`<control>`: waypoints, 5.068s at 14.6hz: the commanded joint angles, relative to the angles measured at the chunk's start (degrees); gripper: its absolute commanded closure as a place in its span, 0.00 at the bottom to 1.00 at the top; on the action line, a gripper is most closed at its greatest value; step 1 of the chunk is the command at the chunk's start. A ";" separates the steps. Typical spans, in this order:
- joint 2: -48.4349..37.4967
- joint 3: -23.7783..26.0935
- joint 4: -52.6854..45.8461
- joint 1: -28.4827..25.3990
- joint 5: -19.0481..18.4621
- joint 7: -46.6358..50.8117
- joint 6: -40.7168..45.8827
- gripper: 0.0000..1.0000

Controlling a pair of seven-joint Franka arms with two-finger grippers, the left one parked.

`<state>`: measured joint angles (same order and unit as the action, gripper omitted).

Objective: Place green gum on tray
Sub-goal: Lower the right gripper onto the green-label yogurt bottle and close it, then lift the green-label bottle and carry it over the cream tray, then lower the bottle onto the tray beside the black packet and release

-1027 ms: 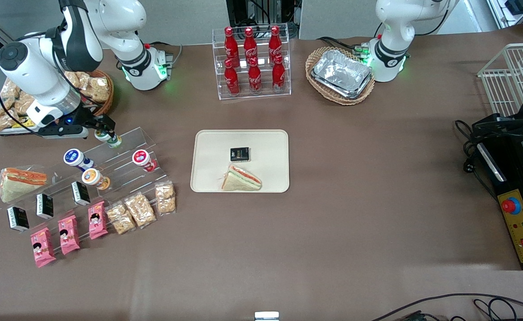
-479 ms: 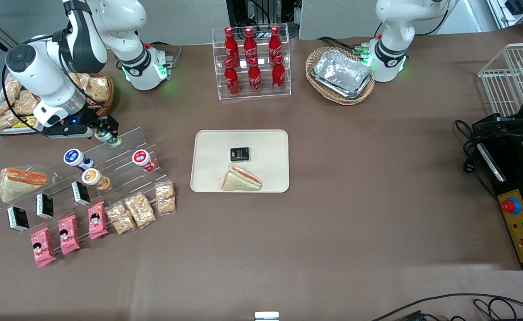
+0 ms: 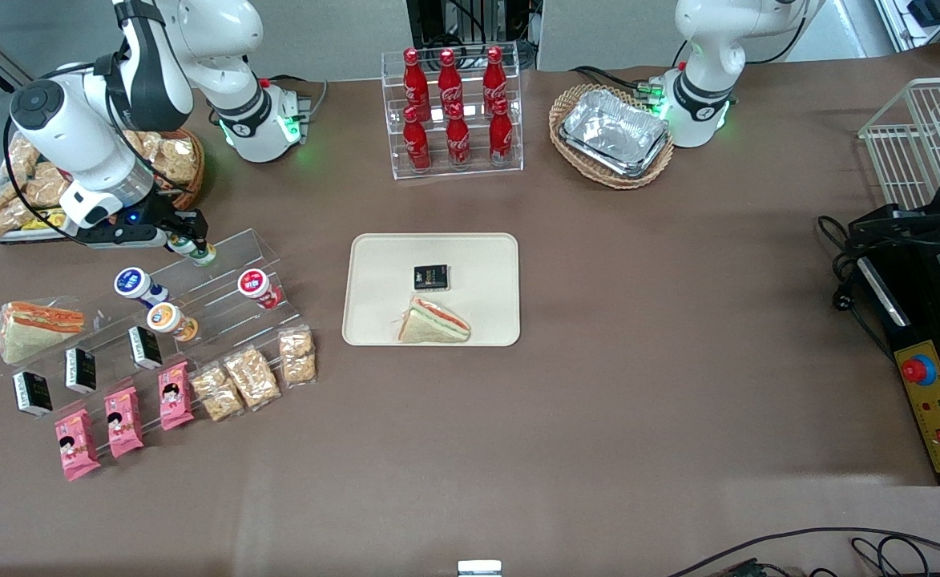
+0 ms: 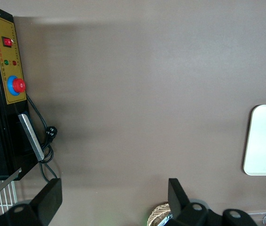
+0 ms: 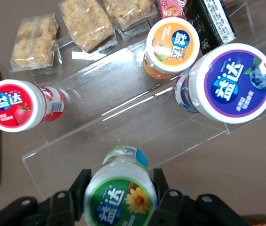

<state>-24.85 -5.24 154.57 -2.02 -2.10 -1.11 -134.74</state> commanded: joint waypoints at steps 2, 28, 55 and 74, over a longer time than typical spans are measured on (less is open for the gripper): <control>-0.90 -0.38 -1.27 0.09 -0.89 1.19 0.61 0.76; 12.20 0.93 -42.36 -32.08 4.56 53.66 37.73 0.74; 30.30 1.46 -8.14 -41.57 -0.98 72.38 -23.46 0.73; 23.64 0.85 -9.45 -40.61 -0.89 70.37 -15.68 0.00</control>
<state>4.42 -3.79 146.45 -42.96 -1.79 70.22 -157.62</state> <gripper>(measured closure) 0.000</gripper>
